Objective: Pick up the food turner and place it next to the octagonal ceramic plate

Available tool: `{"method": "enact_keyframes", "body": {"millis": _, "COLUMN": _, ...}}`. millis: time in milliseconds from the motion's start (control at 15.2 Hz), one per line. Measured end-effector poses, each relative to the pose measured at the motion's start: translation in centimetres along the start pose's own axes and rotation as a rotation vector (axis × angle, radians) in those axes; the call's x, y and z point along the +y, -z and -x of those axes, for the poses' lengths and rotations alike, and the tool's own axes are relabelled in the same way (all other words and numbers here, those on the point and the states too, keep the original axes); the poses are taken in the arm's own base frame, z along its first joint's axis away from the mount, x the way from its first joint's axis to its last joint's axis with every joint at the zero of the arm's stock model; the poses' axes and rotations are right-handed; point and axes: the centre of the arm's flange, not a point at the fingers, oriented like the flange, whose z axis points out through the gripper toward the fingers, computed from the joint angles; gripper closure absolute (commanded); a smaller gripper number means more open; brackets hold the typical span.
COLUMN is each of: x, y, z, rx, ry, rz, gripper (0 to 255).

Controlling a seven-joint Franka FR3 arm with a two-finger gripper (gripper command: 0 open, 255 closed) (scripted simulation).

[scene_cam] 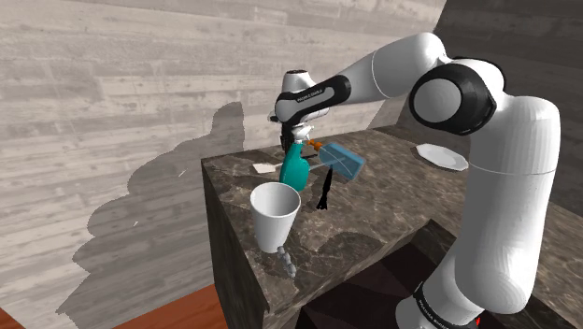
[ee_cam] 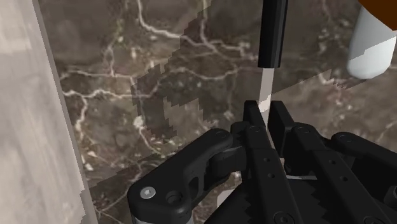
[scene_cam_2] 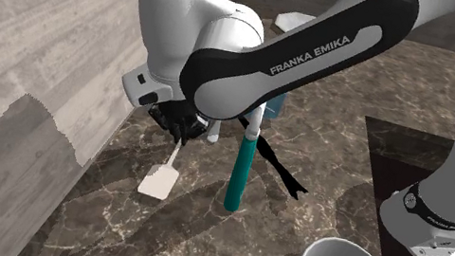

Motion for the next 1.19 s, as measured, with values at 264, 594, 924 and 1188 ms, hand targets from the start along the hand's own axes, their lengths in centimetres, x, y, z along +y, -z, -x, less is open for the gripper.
{"method": "enact_keyframes", "body": {"millis": 264, "x": 0.1, "y": 1.9, "z": 0.1, "rx": 0.000, "ry": 0.000, "rz": 0.000, "gripper": 255}}
{"method": "enact_keyframes", "body": {"millis": 594, "x": 0.1, "y": 4.5, "z": 0.3, "rx": 0.000, "ry": 0.000, "rz": 0.000, "gripper": 255}}
{"method": "enact_keyframes", "body": {"millis": 924, "x": 0.0, "y": 7.1, "z": 0.5, "rx": 0.000, "ry": 0.000, "rz": 0.001, "gripper": 255}}
{"method": "enact_keyframes", "body": {"millis": 1188, "x": -1.5, "y": 7.8, "z": 2.7, "rx": 0.000, "ry": 0.000, "rz": 0.001, "gripper": 255}}
